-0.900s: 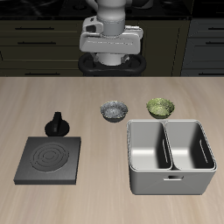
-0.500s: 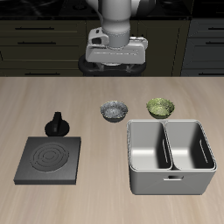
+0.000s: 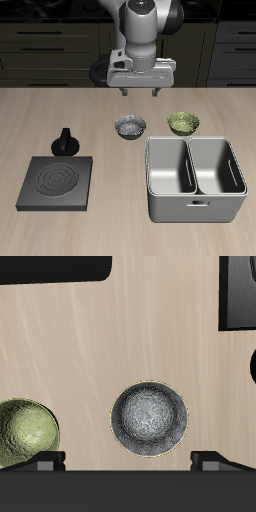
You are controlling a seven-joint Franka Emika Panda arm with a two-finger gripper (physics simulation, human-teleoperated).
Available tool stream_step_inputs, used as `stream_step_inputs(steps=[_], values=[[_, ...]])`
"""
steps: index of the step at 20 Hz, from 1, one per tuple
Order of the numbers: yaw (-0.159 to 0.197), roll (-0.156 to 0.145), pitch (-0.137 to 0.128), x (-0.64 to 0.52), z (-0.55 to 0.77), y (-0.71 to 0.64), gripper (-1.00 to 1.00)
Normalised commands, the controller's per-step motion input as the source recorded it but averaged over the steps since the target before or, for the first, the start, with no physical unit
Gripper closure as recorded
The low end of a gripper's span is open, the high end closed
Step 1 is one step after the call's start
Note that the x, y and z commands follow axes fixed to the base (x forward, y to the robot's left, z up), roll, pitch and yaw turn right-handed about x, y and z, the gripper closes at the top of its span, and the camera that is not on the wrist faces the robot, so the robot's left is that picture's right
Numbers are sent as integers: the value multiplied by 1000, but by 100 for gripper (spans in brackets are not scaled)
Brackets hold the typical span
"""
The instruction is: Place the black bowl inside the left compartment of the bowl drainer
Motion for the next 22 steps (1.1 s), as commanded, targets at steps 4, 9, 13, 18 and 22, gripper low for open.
stream_step_inputs(steps=[4,9,13,18,22], values=[[-7,-5,20,93,-357,70,-100],[-26,2,38,21,-324,89,-100],[-25,11,21,-20,-331,121,-100],[-6,-13,38,6,-378,71,-100],[-20,-19,10,11,-267,-19,-100]])
